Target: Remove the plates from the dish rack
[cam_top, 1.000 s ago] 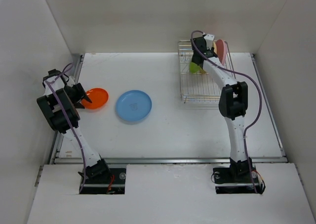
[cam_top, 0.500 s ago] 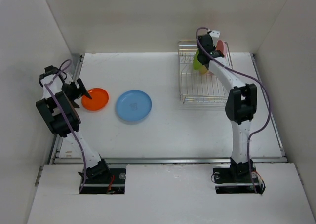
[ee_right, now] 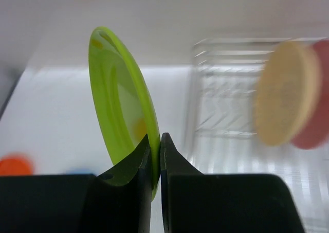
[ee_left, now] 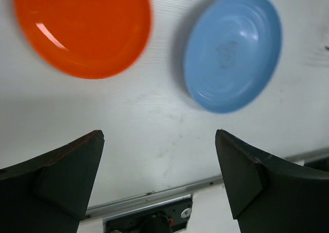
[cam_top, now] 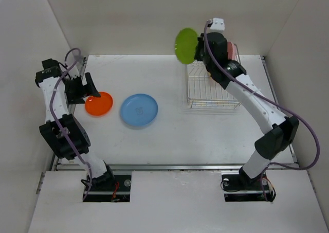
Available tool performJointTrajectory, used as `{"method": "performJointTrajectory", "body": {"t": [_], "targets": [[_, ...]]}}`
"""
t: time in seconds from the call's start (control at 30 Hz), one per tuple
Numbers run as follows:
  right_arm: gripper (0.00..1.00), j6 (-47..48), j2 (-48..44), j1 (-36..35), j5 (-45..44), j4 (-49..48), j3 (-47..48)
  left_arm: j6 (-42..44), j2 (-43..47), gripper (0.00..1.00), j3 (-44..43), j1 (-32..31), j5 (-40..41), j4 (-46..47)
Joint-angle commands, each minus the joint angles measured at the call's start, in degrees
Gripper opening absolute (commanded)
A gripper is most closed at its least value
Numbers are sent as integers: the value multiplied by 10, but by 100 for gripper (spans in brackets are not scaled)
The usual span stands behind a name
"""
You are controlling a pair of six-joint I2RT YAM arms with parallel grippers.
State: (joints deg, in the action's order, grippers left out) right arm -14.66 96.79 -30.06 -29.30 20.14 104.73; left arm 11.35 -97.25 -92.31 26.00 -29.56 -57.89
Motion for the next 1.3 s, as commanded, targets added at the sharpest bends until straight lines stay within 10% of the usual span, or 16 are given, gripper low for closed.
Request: {"method": "performJointTrajectory", "body": {"t": [0.0,0.2,0.57,0.8,1.07,1.27], "targets": [[0,9,1,-26,252,-36,-86,109,63,88,3,-48,-111,-107],[0,-21,15,-105,501,-193,-175,173,115,89,14,-139,-141,-146],[0,-73,83,-170,579,-292,-187,121,113,84,100,-193,-35,-66],[0,-98,105,-170,594,-312,-181,141,113,10,100,-193,-88,-104],[0,-110,123,-170,589,-314,-174,135,108,0,88,-193,-97,-137],[64,-110,134,-170,487,-236,-128,66,69,0,39,-102,-32,-97]]}}
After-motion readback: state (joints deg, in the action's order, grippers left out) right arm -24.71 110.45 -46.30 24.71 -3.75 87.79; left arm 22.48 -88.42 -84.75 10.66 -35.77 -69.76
